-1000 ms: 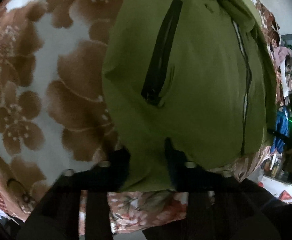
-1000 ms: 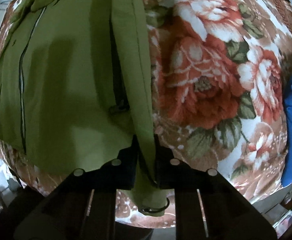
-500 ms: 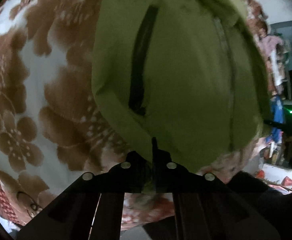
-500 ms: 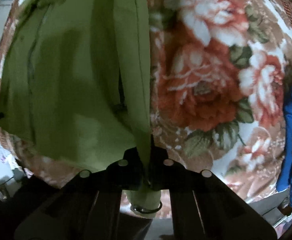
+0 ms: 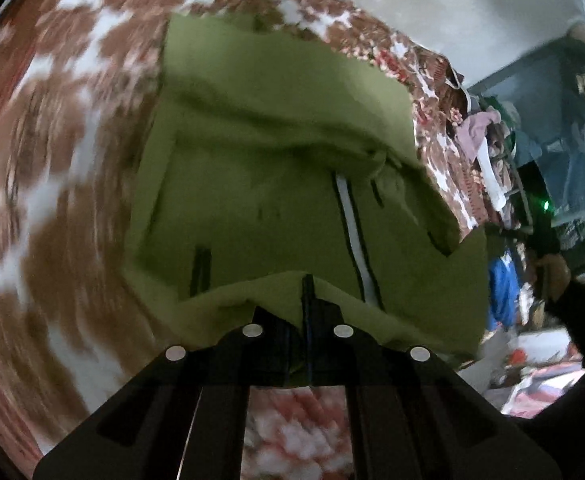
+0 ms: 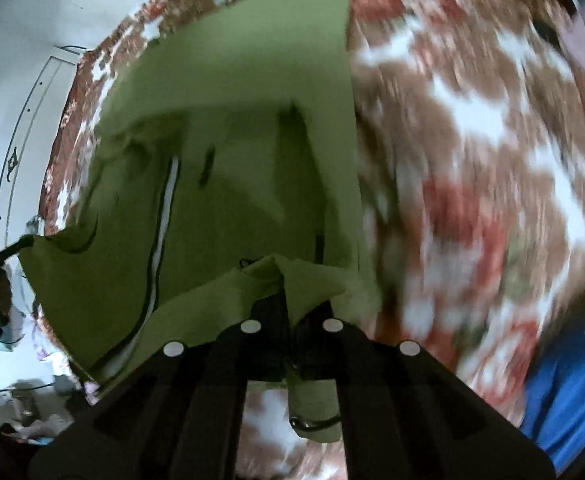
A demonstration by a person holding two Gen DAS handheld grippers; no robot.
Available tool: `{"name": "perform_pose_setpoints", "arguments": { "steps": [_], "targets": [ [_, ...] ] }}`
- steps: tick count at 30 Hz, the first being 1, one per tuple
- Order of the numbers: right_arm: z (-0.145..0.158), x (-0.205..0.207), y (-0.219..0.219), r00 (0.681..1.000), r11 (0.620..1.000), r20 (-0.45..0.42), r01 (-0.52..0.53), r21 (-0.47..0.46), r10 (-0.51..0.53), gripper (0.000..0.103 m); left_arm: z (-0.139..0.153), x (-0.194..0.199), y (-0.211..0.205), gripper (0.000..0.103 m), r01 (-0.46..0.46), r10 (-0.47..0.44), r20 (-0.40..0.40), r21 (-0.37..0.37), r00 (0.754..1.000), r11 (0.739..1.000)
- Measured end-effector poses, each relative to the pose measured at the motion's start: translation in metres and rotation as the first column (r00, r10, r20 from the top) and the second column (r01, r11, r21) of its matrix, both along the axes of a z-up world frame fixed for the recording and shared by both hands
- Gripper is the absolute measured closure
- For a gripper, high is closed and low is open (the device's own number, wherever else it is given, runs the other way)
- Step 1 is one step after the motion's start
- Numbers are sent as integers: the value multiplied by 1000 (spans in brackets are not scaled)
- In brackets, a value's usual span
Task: Fold large clothes
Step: 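Lift the hem with both grippers and fold it over toward the hood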
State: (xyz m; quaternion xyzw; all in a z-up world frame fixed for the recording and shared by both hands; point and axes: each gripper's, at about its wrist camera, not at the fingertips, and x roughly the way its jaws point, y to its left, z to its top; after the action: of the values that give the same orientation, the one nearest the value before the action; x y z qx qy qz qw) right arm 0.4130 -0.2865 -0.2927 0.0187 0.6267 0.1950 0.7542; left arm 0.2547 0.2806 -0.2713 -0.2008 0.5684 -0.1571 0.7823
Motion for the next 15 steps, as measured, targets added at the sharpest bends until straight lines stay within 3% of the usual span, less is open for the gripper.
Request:
{"name": "perform_pose_setpoints", "arguments": {
  "steps": [7,15],
  "targets": [
    [20,81,32,993,1000,121,-9,-18,12,101,15,98,14,99,36,-41,88,54,995,998],
    [29,148,25,991,999,131,37,-7,-36,101,16,172,36,99,26,-34,120,69,992,997]
  ]
}}
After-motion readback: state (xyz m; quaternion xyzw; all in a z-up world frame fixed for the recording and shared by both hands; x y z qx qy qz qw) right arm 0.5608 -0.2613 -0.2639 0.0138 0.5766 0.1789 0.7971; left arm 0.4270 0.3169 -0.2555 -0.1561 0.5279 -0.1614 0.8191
